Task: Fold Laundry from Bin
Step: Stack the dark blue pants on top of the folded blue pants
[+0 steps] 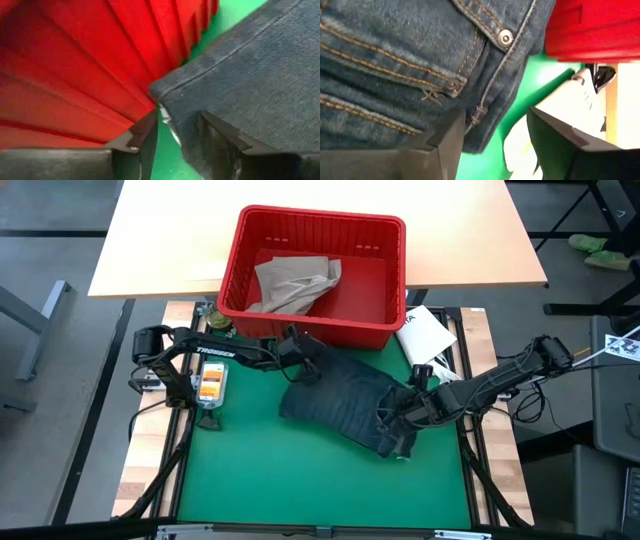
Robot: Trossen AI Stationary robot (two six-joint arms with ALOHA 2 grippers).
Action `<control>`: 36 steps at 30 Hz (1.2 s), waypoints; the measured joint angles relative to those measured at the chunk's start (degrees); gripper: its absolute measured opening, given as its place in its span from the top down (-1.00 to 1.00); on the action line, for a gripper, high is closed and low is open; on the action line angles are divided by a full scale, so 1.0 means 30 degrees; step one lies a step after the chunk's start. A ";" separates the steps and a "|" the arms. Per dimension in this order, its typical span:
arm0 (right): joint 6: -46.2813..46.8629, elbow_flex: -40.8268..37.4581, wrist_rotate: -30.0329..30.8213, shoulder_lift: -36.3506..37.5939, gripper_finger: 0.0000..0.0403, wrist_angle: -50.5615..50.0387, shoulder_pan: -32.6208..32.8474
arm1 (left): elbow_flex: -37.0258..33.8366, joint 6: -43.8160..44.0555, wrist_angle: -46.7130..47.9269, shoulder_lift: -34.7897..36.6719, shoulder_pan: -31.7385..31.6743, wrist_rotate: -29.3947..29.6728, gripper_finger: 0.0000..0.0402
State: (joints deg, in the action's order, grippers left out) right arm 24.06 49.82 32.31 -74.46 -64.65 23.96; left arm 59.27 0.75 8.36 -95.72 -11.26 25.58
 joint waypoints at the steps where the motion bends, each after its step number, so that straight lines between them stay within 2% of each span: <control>1: 0.0014 0.0000 -0.0197 0.0010 -0.09 -0.0194 -0.0001 | 0.0000 -0.0007 0.0014 0.0149 0.0004 0.0188 0.30; 8: 0.0007 0.0871 -0.1329 0.0015 -0.13 -0.1385 0.0002 | -0.0022 0.0000 0.0103 0.1756 0.0133 0.0341 0.25; 16: -0.0177 0.3975 -0.1456 0.0015 -0.12 -0.4213 0.0004 | -0.0022 0.0007 0.0066 0.3344 0.0986 0.0137 0.25; 19: -0.0172 0.5119 -0.1403 0.0015 -0.12 -0.4304 0.0004 | -0.0022 0.0015 0.0058 0.3858 0.1590 -0.0004 0.25; 22: -0.0152 0.5840 -0.0665 0.0022 -0.12 -0.3208 0.0006 | -0.0022 0.0077 0.0015 0.4239 0.2279 -0.1581 0.25; 28: -0.0757 0.5453 0.2360 -0.0104 -0.12 0.1964 0.0004 | -0.0022 0.0339 0.0454 0.4370 0.3951 -0.5346 0.25; 32: -0.1676 0.4354 0.3414 -0.0532 -0.12 0.4669 -0.0182 | -0.0022 0.0692 0.2294 0.4114 0.5028 -0.5382 0.25; 36: -0.1649 0.3481 0.3538 -0.1446 -0.12 0.5204 -0.0829 | -0.0015 0.0828 0.3843 0.3205 0.5681 -0.5109 0.25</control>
State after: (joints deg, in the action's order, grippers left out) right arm 19.11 60.27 42.93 -78.79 -49.04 21.47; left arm 59.22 3.24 19.89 -86.10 5.79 10.25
